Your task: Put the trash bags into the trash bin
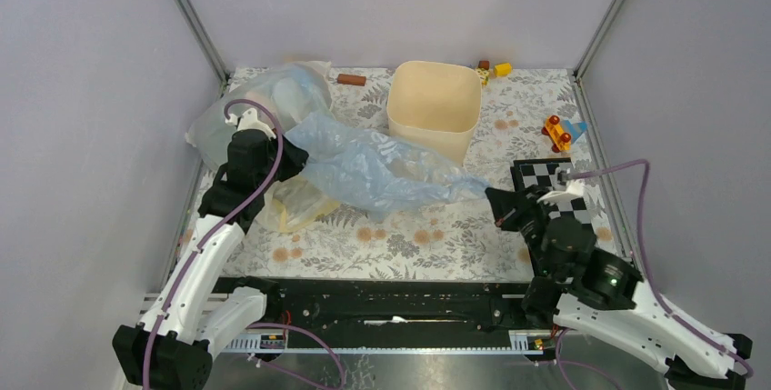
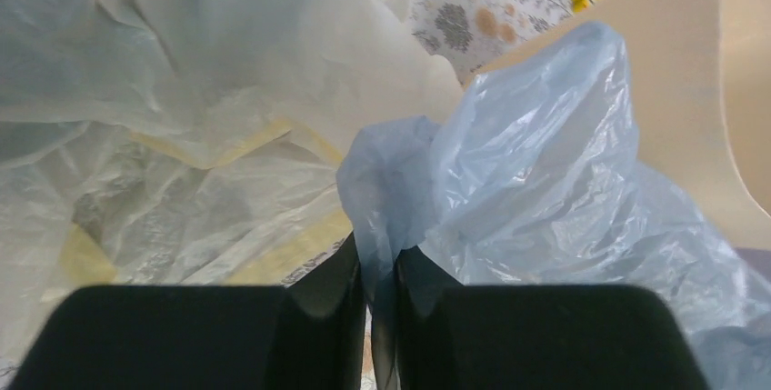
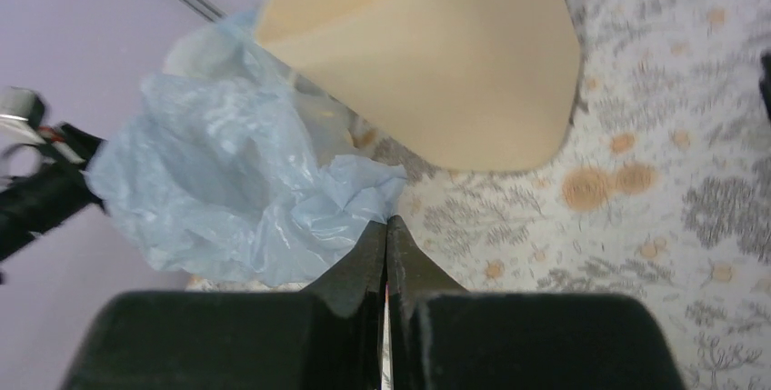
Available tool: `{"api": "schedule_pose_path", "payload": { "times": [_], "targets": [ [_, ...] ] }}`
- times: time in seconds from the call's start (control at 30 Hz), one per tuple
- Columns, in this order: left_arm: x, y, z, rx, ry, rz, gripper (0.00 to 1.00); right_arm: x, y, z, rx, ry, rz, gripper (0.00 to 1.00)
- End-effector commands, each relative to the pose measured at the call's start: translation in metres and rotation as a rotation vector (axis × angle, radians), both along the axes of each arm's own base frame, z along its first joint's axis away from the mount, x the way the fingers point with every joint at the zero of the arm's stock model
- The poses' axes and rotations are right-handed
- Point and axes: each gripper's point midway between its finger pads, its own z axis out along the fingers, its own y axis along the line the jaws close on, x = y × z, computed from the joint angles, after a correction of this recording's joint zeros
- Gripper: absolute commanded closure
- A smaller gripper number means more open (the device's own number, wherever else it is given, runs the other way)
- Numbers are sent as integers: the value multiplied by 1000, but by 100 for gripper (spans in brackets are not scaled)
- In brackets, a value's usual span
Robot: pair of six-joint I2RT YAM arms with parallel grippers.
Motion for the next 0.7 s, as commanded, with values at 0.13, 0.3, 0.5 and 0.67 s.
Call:
{"api": "schedule_pose_path", "payload": {
  "times": [0.13, 0.3, 0.5, 0.67],
  "targets": [
    [2, -27, 12, -77, -53, -137, 81, -8, -46, 139, -47, -233, -52, 100],
    [-7, -50, -11, -149, -10, -261, 34, -9, -36, 180, -71, -293, 2, 100],
    [-17, -56, -22, -164, -2, -314, 6, 3, 18, 174, -150, -261, 140, 100],
    [-28, -58, -18, -148, -4, -361, 4, 5, 47, 155, -187, -241, 231, 100]
  ]
}}
